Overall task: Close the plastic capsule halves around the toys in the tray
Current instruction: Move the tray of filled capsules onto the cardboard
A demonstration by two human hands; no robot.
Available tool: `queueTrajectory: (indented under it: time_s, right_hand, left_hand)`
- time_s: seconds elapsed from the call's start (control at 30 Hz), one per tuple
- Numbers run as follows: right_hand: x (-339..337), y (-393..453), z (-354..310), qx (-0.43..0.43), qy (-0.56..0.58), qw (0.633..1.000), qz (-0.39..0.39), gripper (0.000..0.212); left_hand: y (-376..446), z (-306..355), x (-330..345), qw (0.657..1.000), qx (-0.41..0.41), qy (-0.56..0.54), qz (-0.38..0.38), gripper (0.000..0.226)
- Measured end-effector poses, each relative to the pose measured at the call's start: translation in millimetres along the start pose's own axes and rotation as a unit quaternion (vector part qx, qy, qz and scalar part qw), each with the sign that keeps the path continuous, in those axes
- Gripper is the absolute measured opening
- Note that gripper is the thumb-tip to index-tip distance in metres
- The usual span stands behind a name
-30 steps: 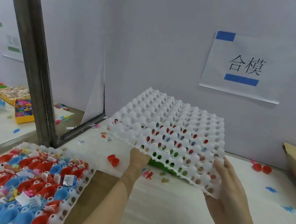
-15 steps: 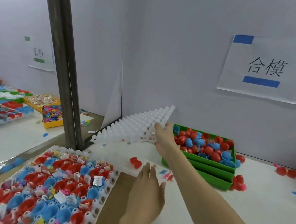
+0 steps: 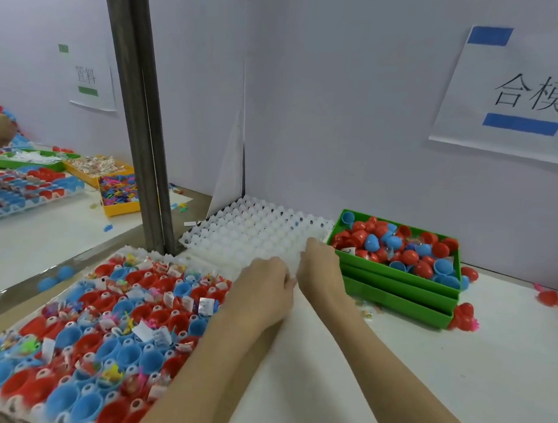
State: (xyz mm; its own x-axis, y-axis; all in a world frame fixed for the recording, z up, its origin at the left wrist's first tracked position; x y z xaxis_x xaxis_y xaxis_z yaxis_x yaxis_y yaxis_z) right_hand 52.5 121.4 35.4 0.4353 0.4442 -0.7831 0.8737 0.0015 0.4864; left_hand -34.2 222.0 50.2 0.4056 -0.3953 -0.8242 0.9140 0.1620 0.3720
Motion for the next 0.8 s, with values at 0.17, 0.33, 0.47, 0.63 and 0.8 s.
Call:
queueTrajectory:
  time_s: [0.17, 0.33, 0.47, 0.63, 0.8]
  right_hand:
    - [9, -88, -24, 0.167, 0.315, 0.92, -0.161, 0.025]
    - [27, -146, -58, 0.204, 0.387, 0.843, -0.313, 0.02]
    - [26, -148, -63, 0.197, 0.364, 0.863, -0.291, 0.022]
    - [25, -147, -73, 0.15, 0.276, 0.91, -0.27, 0.028]
    - [16, -147, -75, 0.109, 0.248, 0.93, -0.249, 0.028]
  left_hand:
    - [16, -58, -57, 0.994, -0.036, 0.032, 0.099, 0.029]
    - [24, -150, -91, 0.965, -0.114, 0.232, 0.051, 0.053]
    - [7, -229, -108, 0.929, -0.242, 0.28, -0.018, 0.087]
    - [-4, -276, -104, 0.931, -0.322, 0.156, -0.07, 0.094]
    - [-4, -272, -100, 0.94, -0.339, 0.006, -0.025, 0.077]
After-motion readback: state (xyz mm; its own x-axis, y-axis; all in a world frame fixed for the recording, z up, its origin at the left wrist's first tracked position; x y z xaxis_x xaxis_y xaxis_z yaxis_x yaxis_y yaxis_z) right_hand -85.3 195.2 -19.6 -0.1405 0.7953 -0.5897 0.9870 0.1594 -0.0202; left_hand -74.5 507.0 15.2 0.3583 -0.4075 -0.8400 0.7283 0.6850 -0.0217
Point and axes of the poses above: each hand's wrist, its own y-axis towards the middle knuckle, its own x-axis out of the palm, z = x × y, the point moved 6 cm from there along y, towards the middle knuckle, and after that the axes turned 14 degrees about z, right-handed, at the moved point
